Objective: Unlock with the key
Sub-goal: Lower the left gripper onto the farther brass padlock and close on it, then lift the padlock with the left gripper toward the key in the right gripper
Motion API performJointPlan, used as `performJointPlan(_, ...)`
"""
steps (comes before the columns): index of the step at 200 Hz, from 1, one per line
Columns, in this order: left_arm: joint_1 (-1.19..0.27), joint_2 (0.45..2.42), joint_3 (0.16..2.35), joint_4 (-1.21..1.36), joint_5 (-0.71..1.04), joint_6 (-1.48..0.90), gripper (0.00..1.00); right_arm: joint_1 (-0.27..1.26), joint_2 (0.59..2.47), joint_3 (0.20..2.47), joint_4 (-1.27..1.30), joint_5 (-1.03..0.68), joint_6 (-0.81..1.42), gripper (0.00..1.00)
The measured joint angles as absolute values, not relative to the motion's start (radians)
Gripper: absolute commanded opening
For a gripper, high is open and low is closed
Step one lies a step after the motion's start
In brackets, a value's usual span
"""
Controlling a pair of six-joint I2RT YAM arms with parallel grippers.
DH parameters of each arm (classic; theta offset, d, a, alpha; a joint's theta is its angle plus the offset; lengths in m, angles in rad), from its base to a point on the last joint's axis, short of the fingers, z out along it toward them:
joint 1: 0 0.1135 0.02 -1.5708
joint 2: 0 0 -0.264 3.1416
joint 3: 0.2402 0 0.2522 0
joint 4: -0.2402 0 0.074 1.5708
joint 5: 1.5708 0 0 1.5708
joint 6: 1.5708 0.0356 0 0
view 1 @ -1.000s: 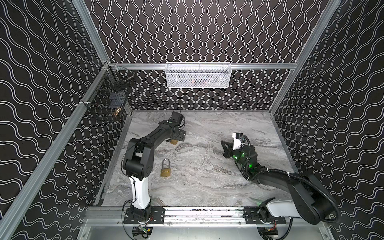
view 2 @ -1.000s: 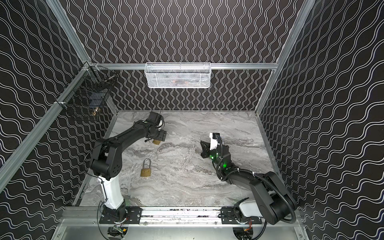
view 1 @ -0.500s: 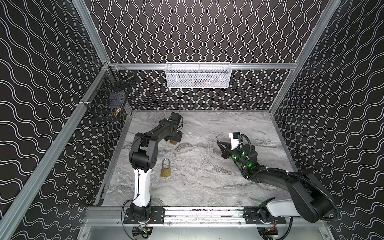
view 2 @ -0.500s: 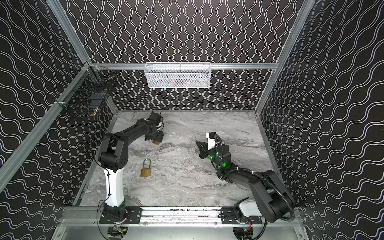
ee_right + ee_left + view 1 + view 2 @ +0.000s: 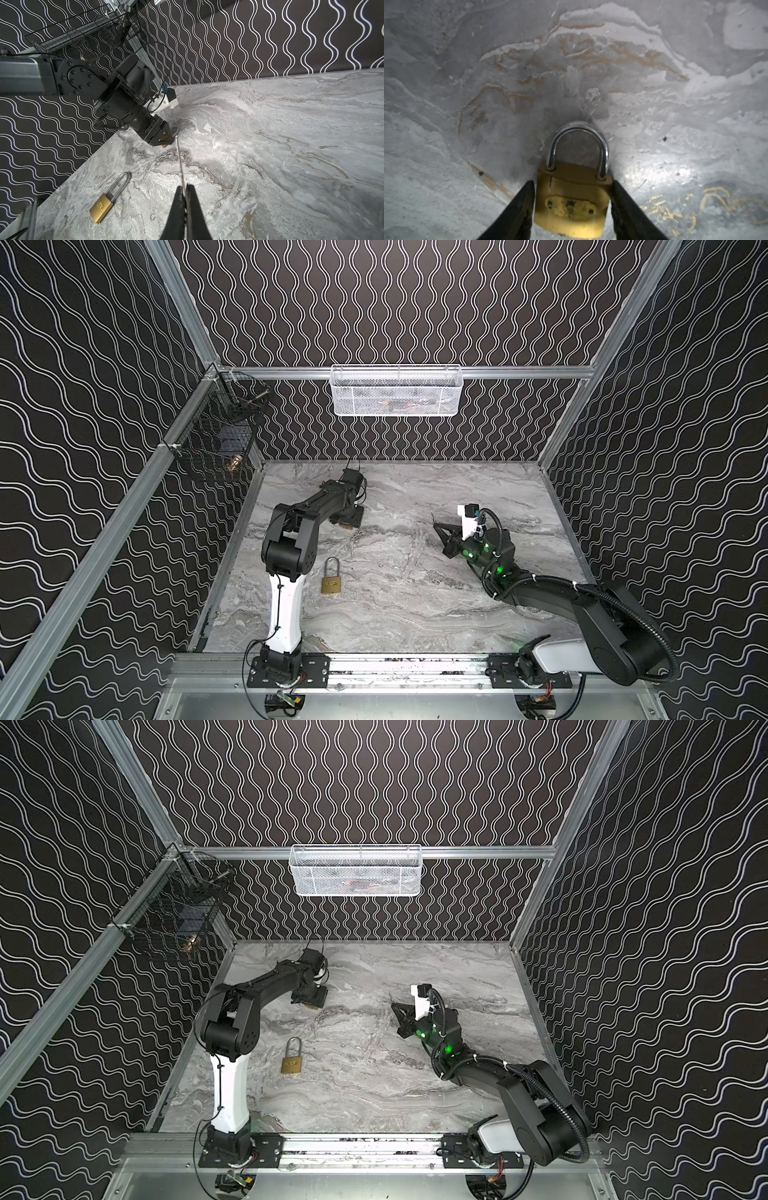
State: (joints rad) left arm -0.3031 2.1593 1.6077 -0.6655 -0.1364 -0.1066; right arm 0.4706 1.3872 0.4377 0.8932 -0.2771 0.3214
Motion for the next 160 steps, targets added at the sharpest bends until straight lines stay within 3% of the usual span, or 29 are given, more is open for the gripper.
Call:
performJointPlan(85,-0.298,2.078,1.485,-0.577,-0.048,-0.197,0.4,0.471,1.411,0.439,0.933,-0.353,0.316,0.0)
performJointPlan(130,-0.309,1.84,1.237,-0.413,0.087,-0.38,0.37,0.472,1.491,0.445,1.036,-0.481,0.356,0.0)
performJointPlan(160,-0.36,1.665,1.039,-0.2,0.123,-0.543,0.36,0.483,1.522,0.475,1.03,-0.458,0.382,0.0)
